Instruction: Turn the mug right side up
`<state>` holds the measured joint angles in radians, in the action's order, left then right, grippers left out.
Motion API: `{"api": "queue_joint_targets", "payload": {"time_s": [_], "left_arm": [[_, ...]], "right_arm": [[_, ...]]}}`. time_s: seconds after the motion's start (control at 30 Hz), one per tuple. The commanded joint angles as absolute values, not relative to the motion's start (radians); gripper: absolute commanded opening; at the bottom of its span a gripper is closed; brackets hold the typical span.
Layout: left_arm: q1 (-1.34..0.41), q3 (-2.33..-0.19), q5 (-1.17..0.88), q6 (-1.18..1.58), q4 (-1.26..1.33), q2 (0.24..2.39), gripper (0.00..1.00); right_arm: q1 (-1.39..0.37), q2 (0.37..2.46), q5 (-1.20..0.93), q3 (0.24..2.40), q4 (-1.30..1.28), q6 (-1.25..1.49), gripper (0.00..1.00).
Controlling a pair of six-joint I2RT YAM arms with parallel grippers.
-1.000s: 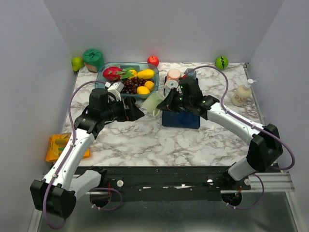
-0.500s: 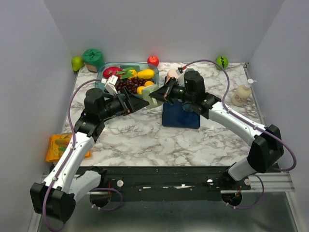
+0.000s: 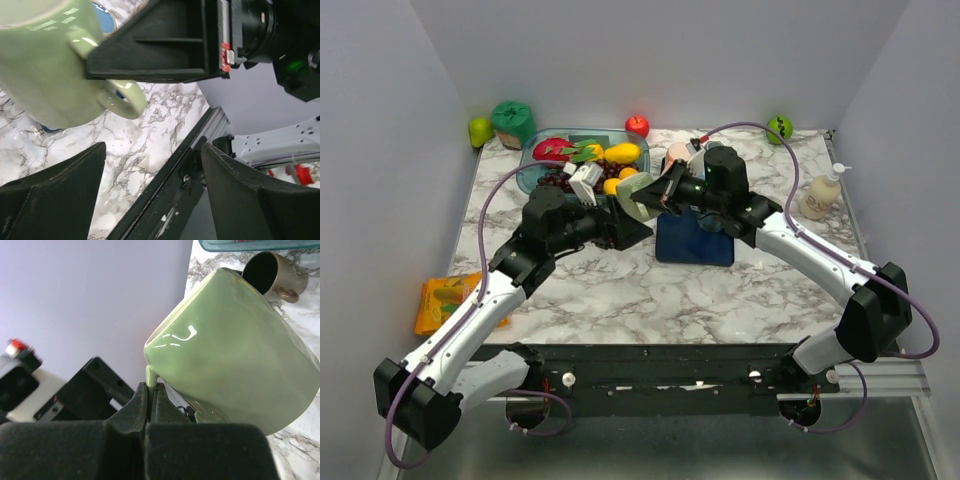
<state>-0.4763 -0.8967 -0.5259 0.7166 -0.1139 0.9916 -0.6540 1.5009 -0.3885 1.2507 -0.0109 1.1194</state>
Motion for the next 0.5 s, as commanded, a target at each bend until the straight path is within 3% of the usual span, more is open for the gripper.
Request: {"api": "queue_joint_targets", "payload": {"time_s": [0.0, 0.37, 0.47], "left_arm": [[-0.58, -0.971, -0.274, 0.591, -0.181, 1.026, 0.89], [-0.725, -1.114, 0.066, 0.497, -0.302, 1.163, 0.84], [-0.755, -1.138, 0.135, 0.502, -0.337, 1.192, 0.75]], "right_arm": [[-0.67, 1.445, -0.325, 1.288, 0.003, 1.078, 0.01], [-0.703, 1.408, -0.229, 1.282, -0.041, 1.083, 0.01], [-0.706, 1.407, -0.218, 1.279, -0.043, 1.086, 0.01]]}}
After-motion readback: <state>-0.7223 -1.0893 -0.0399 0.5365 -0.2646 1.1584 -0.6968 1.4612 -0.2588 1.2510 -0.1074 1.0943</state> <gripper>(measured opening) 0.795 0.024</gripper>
